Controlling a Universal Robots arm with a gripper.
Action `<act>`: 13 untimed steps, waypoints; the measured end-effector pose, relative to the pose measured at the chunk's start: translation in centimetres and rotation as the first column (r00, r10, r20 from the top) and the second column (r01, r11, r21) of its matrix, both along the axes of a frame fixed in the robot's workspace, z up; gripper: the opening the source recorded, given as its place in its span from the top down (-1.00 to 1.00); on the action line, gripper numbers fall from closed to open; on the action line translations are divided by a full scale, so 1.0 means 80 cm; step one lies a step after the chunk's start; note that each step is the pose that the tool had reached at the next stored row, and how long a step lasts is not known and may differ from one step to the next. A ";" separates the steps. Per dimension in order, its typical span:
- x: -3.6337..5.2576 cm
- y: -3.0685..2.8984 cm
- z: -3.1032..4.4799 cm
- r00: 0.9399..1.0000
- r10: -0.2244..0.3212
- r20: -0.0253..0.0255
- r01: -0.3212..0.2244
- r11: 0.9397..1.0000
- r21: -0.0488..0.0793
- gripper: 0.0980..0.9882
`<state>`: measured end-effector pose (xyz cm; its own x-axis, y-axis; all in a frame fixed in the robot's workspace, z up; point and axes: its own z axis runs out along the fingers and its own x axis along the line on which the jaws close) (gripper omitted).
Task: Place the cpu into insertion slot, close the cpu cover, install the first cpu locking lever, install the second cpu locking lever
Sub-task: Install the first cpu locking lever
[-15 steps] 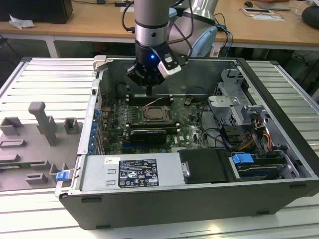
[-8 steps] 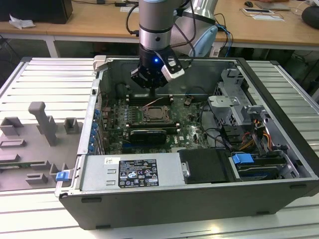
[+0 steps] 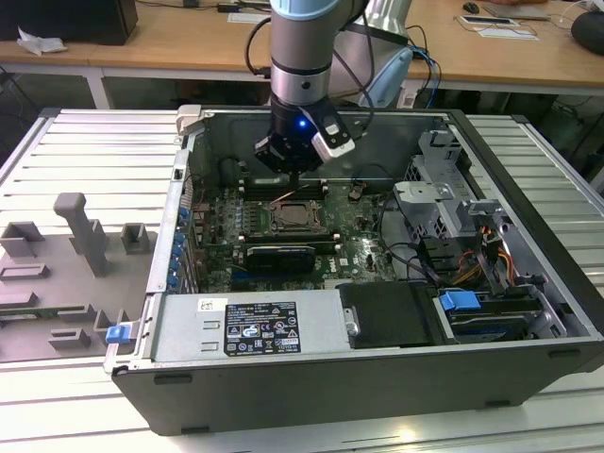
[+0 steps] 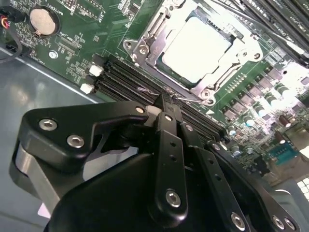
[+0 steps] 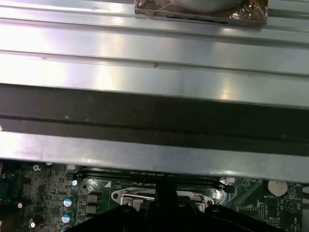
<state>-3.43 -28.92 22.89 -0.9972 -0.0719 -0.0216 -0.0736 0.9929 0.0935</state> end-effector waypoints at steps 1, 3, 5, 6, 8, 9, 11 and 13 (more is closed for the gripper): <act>0.001 0.0004 -0.0010 1.000 0.000 0.000 0.000 1.000 0.000 0.97; 0.005 0.0024 -0.0037 1.000 0.000 0.000 0.000 1.000 0.000 0.97; 0.007 0.0030 -0.0052 1.000 0.000 0.000 0.000 1.000 0.000 0.97; 0.008 0.0031 -0.0059 1.000 0.000 0.000 0.000 1.000 0.000 0.97; 0.010 0.0032 -0.0076 1.000 0.000 0.000 0.000 1.000 0.000 0.97; 0.011 0.0031 -0.0084 1.000 0.000 0.000 0.000 1.000 0.000 0.97; 0.013 0.0032 -0.0105 1.000 0.000 0.000 0.000 1.000 0.000 0.97; 0.014 0.0032 -0.0125 1.000 0.000 0.000 0.000 1.000 0.000 0.97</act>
